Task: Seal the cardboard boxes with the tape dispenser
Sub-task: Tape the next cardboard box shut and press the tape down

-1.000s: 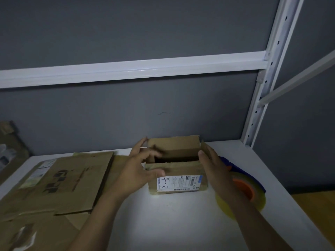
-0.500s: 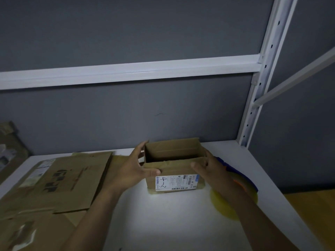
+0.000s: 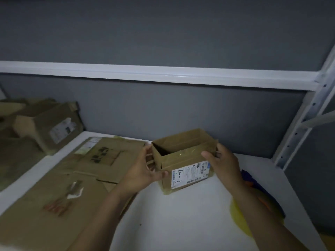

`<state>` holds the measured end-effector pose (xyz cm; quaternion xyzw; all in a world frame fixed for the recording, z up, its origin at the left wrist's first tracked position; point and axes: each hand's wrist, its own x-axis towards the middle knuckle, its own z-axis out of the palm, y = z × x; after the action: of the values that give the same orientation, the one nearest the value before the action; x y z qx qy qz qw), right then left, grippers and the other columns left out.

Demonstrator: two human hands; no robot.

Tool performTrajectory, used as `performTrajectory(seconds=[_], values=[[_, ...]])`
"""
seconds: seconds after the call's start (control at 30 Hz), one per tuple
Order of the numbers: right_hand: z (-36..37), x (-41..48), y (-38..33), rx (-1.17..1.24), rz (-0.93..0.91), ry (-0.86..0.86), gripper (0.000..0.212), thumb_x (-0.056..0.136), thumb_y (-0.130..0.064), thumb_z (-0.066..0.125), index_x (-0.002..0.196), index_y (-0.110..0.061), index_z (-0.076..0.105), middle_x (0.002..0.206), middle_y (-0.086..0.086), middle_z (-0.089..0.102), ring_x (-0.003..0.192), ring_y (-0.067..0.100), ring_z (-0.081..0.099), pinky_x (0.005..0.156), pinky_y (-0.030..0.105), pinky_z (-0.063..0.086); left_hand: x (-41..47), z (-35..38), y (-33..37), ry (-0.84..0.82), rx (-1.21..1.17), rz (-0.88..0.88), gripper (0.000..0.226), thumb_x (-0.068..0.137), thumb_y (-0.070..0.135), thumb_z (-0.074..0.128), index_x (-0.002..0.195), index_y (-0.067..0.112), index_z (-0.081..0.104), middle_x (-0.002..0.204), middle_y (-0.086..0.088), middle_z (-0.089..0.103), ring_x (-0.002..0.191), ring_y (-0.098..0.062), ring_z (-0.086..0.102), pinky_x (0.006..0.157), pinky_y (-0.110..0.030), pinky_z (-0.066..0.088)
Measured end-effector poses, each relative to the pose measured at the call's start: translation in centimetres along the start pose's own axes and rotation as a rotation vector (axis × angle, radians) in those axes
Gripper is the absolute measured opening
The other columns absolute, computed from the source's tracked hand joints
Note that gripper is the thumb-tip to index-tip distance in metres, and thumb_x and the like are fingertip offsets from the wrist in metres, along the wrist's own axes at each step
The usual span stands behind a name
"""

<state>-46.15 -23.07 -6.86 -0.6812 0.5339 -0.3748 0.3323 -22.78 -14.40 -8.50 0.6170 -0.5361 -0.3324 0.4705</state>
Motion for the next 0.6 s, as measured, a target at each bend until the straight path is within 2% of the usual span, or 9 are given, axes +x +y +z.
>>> performTrajectory(seconds=[0.07,0.17,0.2,0.27,0.33,0.37,0.47,0.53,0.6], values=[[1.7,0.6,-2.0,-0.01,-0.052,-0.057,0.022,0.086,-0.028,0.067,0.09,-0.009,0.058,0.083,0.003,0.069,0.071,0.013,0.067,0.058,0.029,0.051,-1.3,-2.3,0.2,0.103,0.049,-0.005,0.095,0.068,0.017,0.088,0.143,0.022,0.03,0.126,0.009,0.053,0.108,0.004,0.055,0.075,-0.003,0.045],[5.6,0.8,-5.1,-0.051,-0.131,-0.126,0.023,0.086,-0.032,0.066,0.086,-0.011,0.059,0.083,0.003,0.068,0.075,0.017,0.065,0.061,0.03,0.048,-3.4,-6.6,-0.4,0.214,0.127,0.018,0.1,0.06,0.035,0.089,0.142,0.018,0.033,0.126,0.002,0.056,0.116,-0.006,0.054,0.084,-0.008,0.047],[7.1,0.7,-6.2,-0.069,-0.152,-0.149,0.022,0.086,-0.034,0.065,0.087,-0.012,0.06,0.085,0.001,0.068,0.079,0.017,0.065,0.063,0.03,0.048,-4.2,-8.1,-0.6,0.244,0.143,0.017,0.095,0.061,0.036,0.089,0.138,0.017,0.037,0.124,0.004,0.056,0.115,-0.006,0.054,0.084,-0.008,0.047],[10.2,0.4,-8.0,-0.124,-0.182,-0.191,0.025,0.087,-0.039,0.064,0.091,-0.014,0.061,0.093,0.0,0.069,0.086,0.018,0.065,0.068,0.029,0.048,-5.8,-11.2,-1.1,0.31,0.165,0.016,0.079,0.065,0.026,0.089,0.127,0.029,0.041,0.118,0.019,0.052,0.107,0.003,0.052,0.076,-0.004,0.046],[13.0,0.4,-9.6,-0.206,-0.194,-0.235,0.035,0.085,-0.048,0.062,0.1,-0.015,0.062,0.103,0.001,0.069,0.096,0.021,0.064,0.078,0.033,0.051,-6.9,-13.9,-1.6,0.361,0.187,0.015,0.079,0.066,0.023,0.089,0.125,0.037,0.037,0.113,0.028,0.046,0.1,0.007,0.049,0.066,-0.002,0.044],[15.0,0.3,-10.8,-0.236,-0.216,-0.261,0.039,0.085,-0.05,0.06,0.104,-0.016,0.062,0.107,0.002,0.068,0.1,0.022,0.064,0.082,0.036,0.052,-7.5,-16.2,-2.4,0.377,0.205,0.011,0.08,0.066,0.025,0.088,0.127,0.036,0.037,0.114,0.027,0.046,0.1,0.005,0.049,0.064,-0.002,0.043],[19.8,-0.5,-14.1,-0.366,-0.259,-0.296,0.047,0.089,-0.05,0.055,0.121,-0.016,0.058,0.121,0.005,0.064,0.11,0.023,0.059,0.09,0.039,0.05,-8.6,-21.4,-4.1,0.427,0.204,-0.01,0.089,0.065,0.031,0.088,0.138,0.024,0.036,0.126,0.014,0.05,0.104,0.0,0.051,0.073,-0.007,0.043],[23.4,-1.4,-16.5,-0.446,-0.26,-0.304,0.053,0.093,-0.047,0.053,0.134,-0.013,0.051,0.133,0.008,0.057,0.12,0.026,0.053,0.097,0.038,0.045,-9.0,-25.4,-5.5,0.456,0.209,-0.012,0.085,0.066,0.029,0.088,0.135,0.021,0.039,0.124,0.01,0.053,0.103,-0.001,0.052,0.077,-0.011,0.044],[26.8,-2.1,-18.5,-0.571,-0.356,-0.323,0.051,0.095,-0.045,0.051,0.136,-0.016,0.049,0.136,0.008,0.053,0.122,0.026,0.051,0.097,0.037,0.044,-9.0,-28.9,-6.8,0.465,0.245,-0.01,0.081,0.065,0.03,0.088,0.131,0.021,0.041,0.12,0.012,0.053,0.107,-0.005,0.052,0.083,-0.02,0.046]])
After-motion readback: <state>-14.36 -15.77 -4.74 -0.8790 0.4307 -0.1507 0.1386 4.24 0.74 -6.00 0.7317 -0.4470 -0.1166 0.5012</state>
